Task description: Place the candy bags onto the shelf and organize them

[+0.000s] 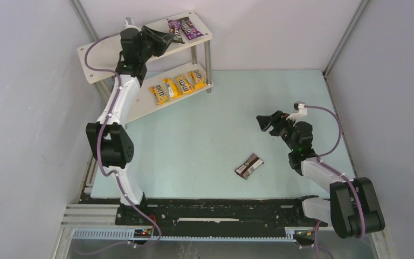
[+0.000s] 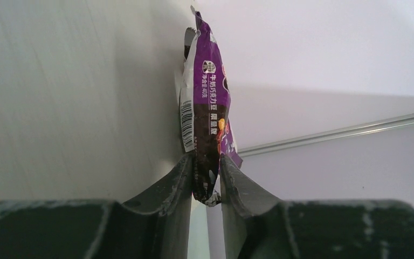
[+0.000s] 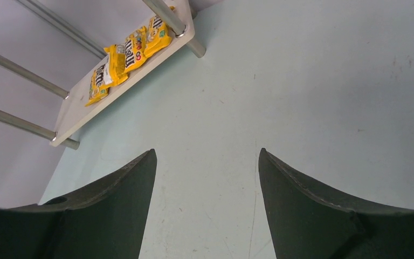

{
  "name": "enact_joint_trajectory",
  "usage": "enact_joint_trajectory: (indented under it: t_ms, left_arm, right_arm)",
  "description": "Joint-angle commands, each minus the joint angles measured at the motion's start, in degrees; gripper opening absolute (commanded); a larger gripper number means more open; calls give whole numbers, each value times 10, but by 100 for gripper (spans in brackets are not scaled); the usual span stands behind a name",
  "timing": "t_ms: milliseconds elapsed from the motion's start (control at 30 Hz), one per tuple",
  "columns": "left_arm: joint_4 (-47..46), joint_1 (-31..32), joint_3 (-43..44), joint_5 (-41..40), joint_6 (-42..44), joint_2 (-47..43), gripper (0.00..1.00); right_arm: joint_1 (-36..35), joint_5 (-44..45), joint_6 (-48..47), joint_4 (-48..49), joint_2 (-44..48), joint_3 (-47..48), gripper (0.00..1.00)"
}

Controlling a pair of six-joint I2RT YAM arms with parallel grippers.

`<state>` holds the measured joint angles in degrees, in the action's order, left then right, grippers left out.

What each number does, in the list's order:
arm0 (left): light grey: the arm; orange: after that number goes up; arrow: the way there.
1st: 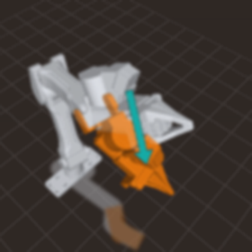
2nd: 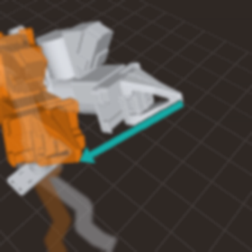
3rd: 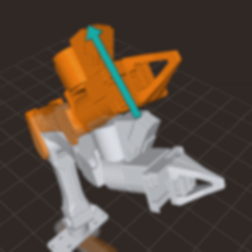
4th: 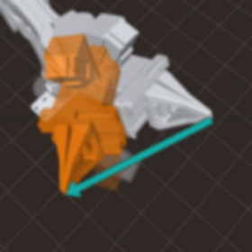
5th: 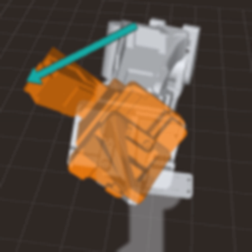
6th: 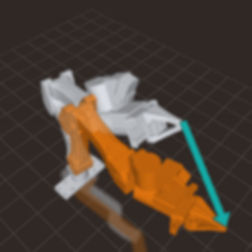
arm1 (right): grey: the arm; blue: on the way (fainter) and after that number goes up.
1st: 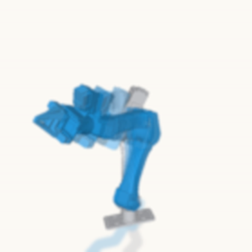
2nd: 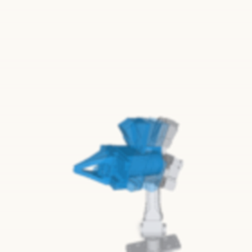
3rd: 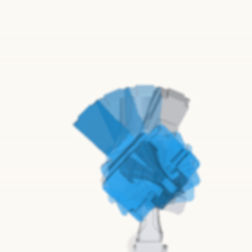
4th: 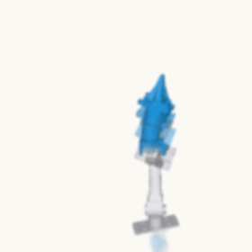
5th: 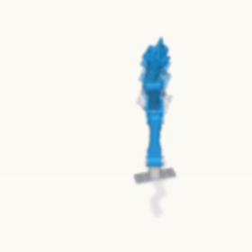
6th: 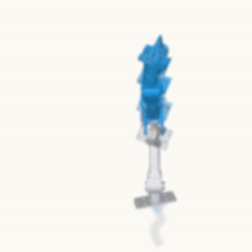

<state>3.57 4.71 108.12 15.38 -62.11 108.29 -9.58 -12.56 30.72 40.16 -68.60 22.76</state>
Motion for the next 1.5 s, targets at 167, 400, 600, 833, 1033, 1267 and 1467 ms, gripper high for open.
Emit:
enact_joint_trajectory:
  t_ms: [167,400,600,833,1033,1267,1467]
  left_arm:
    - [-14,-2,15,11,-24,13,38]
    - [-33,-1,-49,-13,12,-46,70]
    - [19,0,-64,-36,71,-85,90]
    - [84,1,-46,-107,170,-128,100]
    - [75,1,-27,-65,156,-99,95]
    - [56,3,16,-48,139,-50,91]
    - [47,9,24,-43,121,-28,86]
  right_arm:
    - [10,-12,13,36,-10,-3,78]
    - [14,-21,17,43,-16,-2,78]
    - [15,-21,18,42,-16,-2,78]
    - [15,-22,18,43,-17,-1,78]
    - [15,-23,19,40,-17,-1,78]
    - [16,-23,22,41,-20,0,78]
    - [19,-28,25,41,-26,3,78]
